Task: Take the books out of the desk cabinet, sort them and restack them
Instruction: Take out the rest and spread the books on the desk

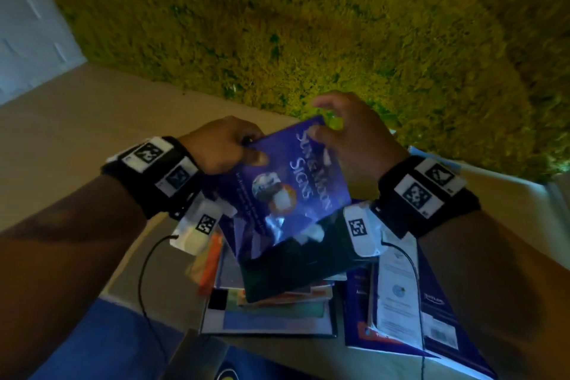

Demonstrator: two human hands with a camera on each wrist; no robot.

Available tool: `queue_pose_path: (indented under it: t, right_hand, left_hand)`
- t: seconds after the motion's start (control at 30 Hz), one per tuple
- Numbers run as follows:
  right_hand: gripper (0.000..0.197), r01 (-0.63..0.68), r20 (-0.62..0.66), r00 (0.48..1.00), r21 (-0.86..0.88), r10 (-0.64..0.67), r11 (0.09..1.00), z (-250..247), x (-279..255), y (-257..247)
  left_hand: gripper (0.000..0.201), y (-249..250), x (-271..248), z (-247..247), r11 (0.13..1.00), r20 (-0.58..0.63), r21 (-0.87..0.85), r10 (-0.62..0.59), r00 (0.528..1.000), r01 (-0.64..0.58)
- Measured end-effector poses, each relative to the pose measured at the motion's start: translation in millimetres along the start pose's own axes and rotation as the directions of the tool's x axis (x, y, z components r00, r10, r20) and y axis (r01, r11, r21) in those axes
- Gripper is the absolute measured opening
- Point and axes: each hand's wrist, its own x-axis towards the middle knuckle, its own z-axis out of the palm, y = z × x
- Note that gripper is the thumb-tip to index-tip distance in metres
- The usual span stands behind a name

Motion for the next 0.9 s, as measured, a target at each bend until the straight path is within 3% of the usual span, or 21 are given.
queue_pose_path:
  t: [0.1, 0.17, 0.2, 0.27, 0.3, 0.33, 0.4, 0.5, 0.53, 0.63, 0.7, 0.73, 0.83, 0.9]
  right_hand:
    - [0.064, -0.196, -0.061, 0.975, 0.200, 0.212, 0.960, 28, 5, 3]
    - [0.068, -0.353, 0.049, 0.927, 0.450, 0.372, 0.820, 63, 0, -1]
    - [0.062, -0.436, 0.167, 0.893, 0.546, 0.417, 0.715, 82, -5, -7]
    - [0.042, -0.551, 0.411, 0.834, 0.650, 0.368, 0.523, 119, -12, -25]
    - [0.030, -0.577, 0.484, 0.817, 0.669, 0.315, 0.469, 136, -12, -37]
    - [0.017, -0.585, 0.517, 0.809, 0.665, 0.281, 0.464, 149, -12, -48]
    - [0.017, -0.586, 0.538, 0.802, 0.622, 0.261, 0.520, 173, -9, -69]
    - [0.011, -0.610, 0.625, 0.747, 0.511, 0.225, 0.606, 203, -8, -94]
    - [0.010, -0.631, 0.660, 0.717, 0.480, 0.223, 0.609, 213, -10, -99]
    - [0.013, -0.694, 0.710, 0.654, 0.426, 0.260, 0.581, 236, -16, -107]
    - [0.010, -0.699, 0.714, 0.641, 0.393, 0.282, 0.597, 248, -20, -104]
    - [0.019, -0.694, 0.715, 0.640, 0.381, 0.282, 0.611, 251, -22, -103]
    - [0.062, -0.648, 0.716, 0.648, 0.339, 0.259, 0.682, 252, -24, -96]
    - [0.061, -0.564, 0.689, 0.689, 0.316, 0.224, 0.763, 237, -27, -95]
  left_hand:
    - [0.033, -48, -24, -8, 0.905, -0.147, -0.403, -0.211, 0.966, 0.136]
    - [0.026, -77, -40, -9, 0.762, -0.196, -0.627, -0.354, 0.914, 0.160]
    - [0.020, -91, -48, -7, 0.684, -0.202, -0.710, -0.422, 0.884, 0.165]
    - [0.022, -121, -61, -2, 0.551, -0.191, -0.812, -0.562, 0.805, 0.193]
    - [0.034, -140, -65, 1, 0.514, -0.179, -0.829, -0.619, 0.764, 0.222]
    - [0.048, -161, -70, 5, 0.485, -0.159, -0.837, -0.661, 0.734, 0.256]
    - [0.053, -201, -81, 13, 0.438, -0.119, -0.845, -0.714, 0.690, 0.308]
    - [0.033, -221, -105, 12, 0.480, -0.135, -0.771, -0.765, 0.630, 0.418]
    - [0.035, -226, -110, 12, 0.505, -0.143, -0.729, -0.773, 0.618, 0.462]
    - [0.040, -237, -115, 15, 0.595, -0.157, -0.520, -0.772, 0.617, 0.613]
    - [0.041, -238, -116, 19, 0.637, -0.158, -0.332, -0.765, 0.625, 0.696]
    - [0.044, -238, -117, 21, 0.646, -0.168, -0.232, -0.763, 0.624, 0.727]
    - [0.056, -226, -112, 34, 0.686, -0.251, -0.032, -0.710, 0.658, 0.727]
    - [0.057, -207, -100, 41, 0.764, -0.296, 0.046, -0.605, 0.739, 0.644]
